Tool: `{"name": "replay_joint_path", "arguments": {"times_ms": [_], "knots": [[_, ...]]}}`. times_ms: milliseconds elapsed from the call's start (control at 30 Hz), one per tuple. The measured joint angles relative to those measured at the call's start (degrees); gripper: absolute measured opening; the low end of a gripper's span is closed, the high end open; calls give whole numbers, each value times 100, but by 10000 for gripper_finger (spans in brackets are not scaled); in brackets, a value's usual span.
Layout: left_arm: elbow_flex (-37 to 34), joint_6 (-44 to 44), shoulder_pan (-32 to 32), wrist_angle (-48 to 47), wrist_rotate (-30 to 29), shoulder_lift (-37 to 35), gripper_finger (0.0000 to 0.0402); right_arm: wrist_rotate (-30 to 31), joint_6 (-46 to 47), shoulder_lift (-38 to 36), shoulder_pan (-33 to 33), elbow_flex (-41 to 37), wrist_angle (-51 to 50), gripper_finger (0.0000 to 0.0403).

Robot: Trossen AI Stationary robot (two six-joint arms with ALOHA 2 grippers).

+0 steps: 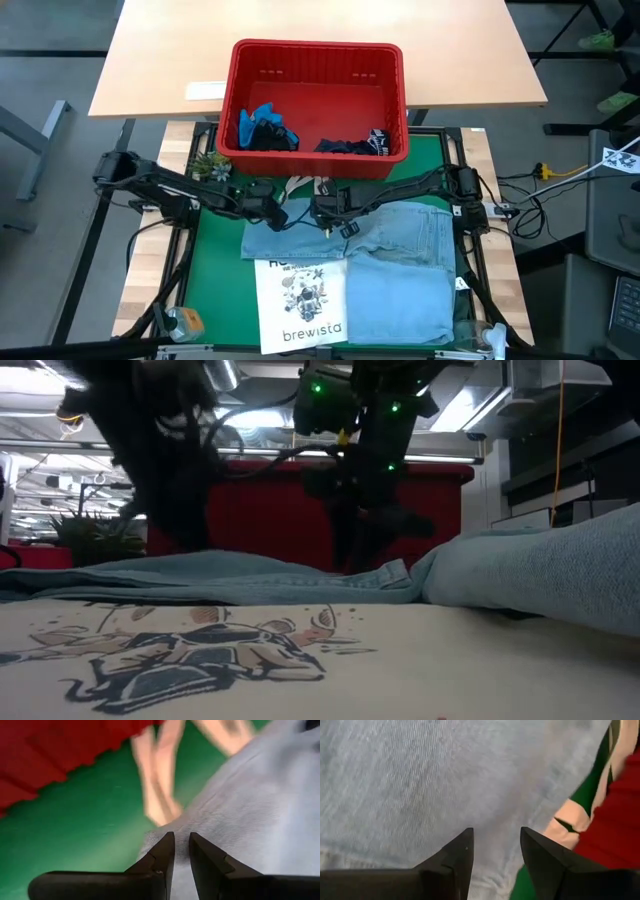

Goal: Fold Laundry from Bin
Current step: Fold the light blue jeans

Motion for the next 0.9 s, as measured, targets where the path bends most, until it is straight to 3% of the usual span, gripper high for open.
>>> {"name": "replay_joint_path", "arguments": {"times_ms": [167, 467, 633, 900], "knots": [[-16, -121, 134, -11, -610, 818, 55, 124, 20, 167, 0, -96, 267, 161], [14, -140, 216, -142, -661, 1467, 55, 203, 24, 252, 4, -415, 439, 161], [-20, -116, 225, -228, -659, 1220, 55, 183, 22, 248, 2, -308, 345, 161], [-37, 47, 227, -814, -158, 45, 55, 86, -13, 280, 118, 513, -623, 161]]}}
